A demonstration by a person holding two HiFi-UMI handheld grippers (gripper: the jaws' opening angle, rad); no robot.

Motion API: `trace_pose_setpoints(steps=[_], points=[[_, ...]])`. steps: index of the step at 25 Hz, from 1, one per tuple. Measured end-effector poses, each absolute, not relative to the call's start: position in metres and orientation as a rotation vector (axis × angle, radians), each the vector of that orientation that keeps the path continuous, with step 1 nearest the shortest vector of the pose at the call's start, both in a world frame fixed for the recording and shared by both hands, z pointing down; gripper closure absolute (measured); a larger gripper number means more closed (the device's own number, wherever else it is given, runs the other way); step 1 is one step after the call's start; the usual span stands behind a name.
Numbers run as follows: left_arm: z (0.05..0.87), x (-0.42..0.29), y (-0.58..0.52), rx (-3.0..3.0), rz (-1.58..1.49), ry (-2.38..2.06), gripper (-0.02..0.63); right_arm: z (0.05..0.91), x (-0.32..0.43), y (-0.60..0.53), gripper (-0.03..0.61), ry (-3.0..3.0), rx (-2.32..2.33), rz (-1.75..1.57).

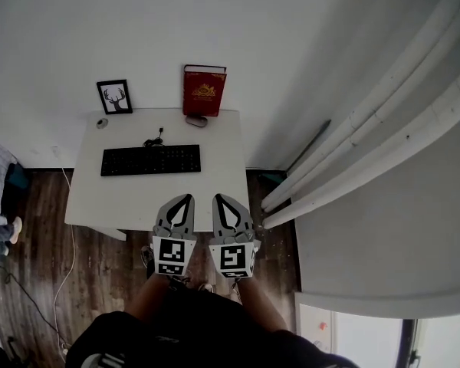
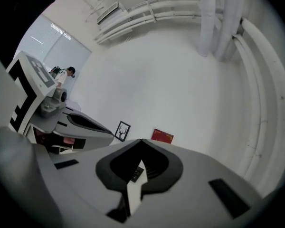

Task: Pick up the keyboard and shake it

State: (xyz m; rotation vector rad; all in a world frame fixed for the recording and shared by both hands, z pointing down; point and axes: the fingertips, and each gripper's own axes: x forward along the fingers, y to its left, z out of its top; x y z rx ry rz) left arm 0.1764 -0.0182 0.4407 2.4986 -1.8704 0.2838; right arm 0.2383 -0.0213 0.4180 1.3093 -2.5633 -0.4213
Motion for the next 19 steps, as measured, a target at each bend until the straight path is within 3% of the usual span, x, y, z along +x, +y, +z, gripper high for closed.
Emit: trace_pose_setpoints(steps=[10,19], points=[[0.430,0.240,0.002,2.618,0.317,-1.841,0.611,0.399,0.294,0.001,0.557,-2.533,1.377,-0.505],[0.413,0.238,0.006,2.634,0.315,-1.888,0.611,0.388,0.291,0.003,0.557,-2.574,1.384,-0.523]])
